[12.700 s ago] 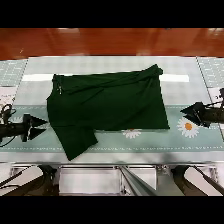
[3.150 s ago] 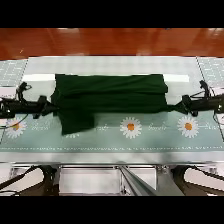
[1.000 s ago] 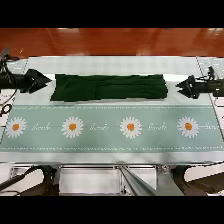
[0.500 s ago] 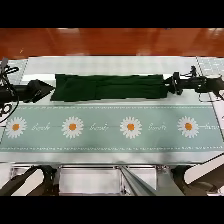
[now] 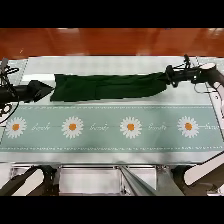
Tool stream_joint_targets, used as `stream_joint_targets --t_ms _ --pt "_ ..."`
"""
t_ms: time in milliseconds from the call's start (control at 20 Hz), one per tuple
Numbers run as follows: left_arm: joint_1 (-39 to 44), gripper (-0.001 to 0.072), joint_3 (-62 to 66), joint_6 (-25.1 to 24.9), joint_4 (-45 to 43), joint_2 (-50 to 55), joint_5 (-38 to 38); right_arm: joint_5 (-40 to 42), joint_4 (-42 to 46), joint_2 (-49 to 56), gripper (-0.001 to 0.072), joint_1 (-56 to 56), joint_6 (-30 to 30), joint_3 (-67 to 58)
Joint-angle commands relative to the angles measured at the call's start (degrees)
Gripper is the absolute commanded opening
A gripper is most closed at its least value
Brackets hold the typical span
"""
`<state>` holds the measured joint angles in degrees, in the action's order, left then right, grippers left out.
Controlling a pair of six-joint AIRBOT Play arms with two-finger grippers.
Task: Fold the shirts.
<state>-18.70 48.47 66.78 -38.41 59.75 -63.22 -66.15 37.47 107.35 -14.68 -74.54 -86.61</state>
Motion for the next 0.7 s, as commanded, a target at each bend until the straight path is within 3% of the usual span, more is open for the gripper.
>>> stream_joint_targets --t_ms 0,150,300,350,450,650 --pt "3.43 0.0019 -0.02 -3.43 1.64 -0.02 -0.39 -5.95 12.48 -8.22 0.0022 -0.63 -0.35 -0.15" --pt "13.73 0.0017 0.0 -2.99 3.32 0.61 4.02 -5.95 15.65 -19.93 0.0022 -2.14 -0.31 4.24" --pt "29.16 0.0016 2.01 1.51 2.4 4.04 19.17 -7.21 15.65 -32.06 0.0022 -3.87 0.55 10.84" --pt "33.4 0.0015 4.57 4.26 -0.2 7.28 20.85 -7.52 15.61 -35.95 0.0022 -4.22 0.59 13.18" --pt "40.39 0.0015 12.61 11.04 -7.58 17.27 18.23 -7.61 15.5 -43.98 0.0022 -4.2 0.55 18.23" --pt "49.4 0.0015 35.82 16.87 -12.09 36.61 8.61 -7.65 12.2 -57.59 0.0022 -4.13 -0.48 26.91"
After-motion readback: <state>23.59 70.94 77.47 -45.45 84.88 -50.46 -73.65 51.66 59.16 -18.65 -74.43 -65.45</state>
